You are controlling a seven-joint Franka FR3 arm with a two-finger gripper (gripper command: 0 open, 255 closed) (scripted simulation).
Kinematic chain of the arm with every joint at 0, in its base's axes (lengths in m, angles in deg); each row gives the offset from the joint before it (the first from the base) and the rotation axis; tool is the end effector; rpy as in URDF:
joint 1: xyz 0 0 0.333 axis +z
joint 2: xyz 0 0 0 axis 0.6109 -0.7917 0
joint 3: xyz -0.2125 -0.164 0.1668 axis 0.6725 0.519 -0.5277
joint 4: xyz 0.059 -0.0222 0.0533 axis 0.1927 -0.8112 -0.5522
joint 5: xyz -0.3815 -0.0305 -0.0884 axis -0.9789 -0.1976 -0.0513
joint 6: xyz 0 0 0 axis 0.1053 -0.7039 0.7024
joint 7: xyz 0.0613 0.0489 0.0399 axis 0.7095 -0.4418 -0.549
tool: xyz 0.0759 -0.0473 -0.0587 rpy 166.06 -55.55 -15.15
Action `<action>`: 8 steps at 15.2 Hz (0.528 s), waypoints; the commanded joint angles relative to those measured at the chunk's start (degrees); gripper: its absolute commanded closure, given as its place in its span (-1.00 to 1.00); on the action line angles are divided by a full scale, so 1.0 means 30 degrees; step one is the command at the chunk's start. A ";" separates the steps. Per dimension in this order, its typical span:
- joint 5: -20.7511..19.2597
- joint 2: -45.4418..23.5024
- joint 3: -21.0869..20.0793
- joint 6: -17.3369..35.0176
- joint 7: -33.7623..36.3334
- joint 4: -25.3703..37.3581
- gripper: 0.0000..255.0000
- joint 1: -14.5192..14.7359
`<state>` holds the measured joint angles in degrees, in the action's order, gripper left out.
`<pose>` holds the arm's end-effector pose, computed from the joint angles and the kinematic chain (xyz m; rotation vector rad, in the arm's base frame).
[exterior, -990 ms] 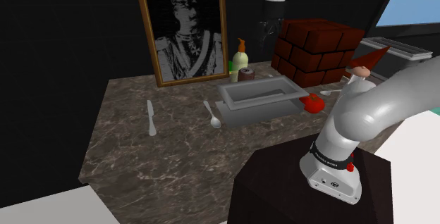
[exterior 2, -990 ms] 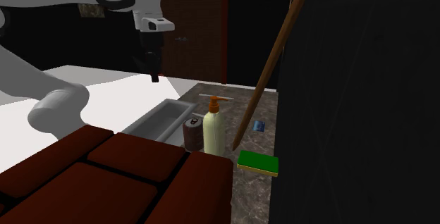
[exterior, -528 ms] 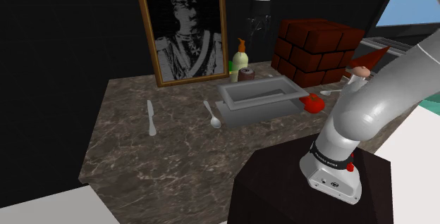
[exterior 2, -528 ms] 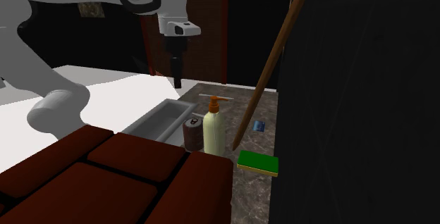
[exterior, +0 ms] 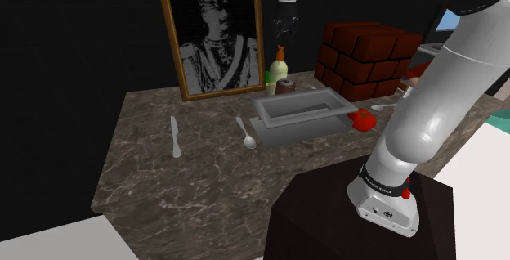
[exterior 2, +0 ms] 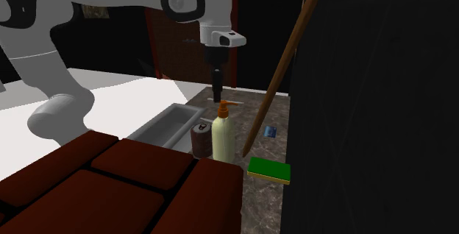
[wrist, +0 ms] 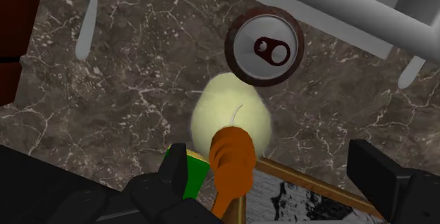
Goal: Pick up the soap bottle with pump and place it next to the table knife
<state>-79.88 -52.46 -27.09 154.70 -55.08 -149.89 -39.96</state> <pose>0.5079 -0.1507 0.5501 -3.1329 0.2217 0.0409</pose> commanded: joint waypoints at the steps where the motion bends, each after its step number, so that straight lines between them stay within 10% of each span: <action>1: 0.0327 -0.1430 0.0272 -0.0133 -0.0433 0.1495 -1.00 -0.0163; 8: 0.0563 -0.2351 0.0416 0.1054 -0.0719 0.1183 -1.00 -0.0315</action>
<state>-78.19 -59.53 -25.80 157.19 -57.33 -145.67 -40.96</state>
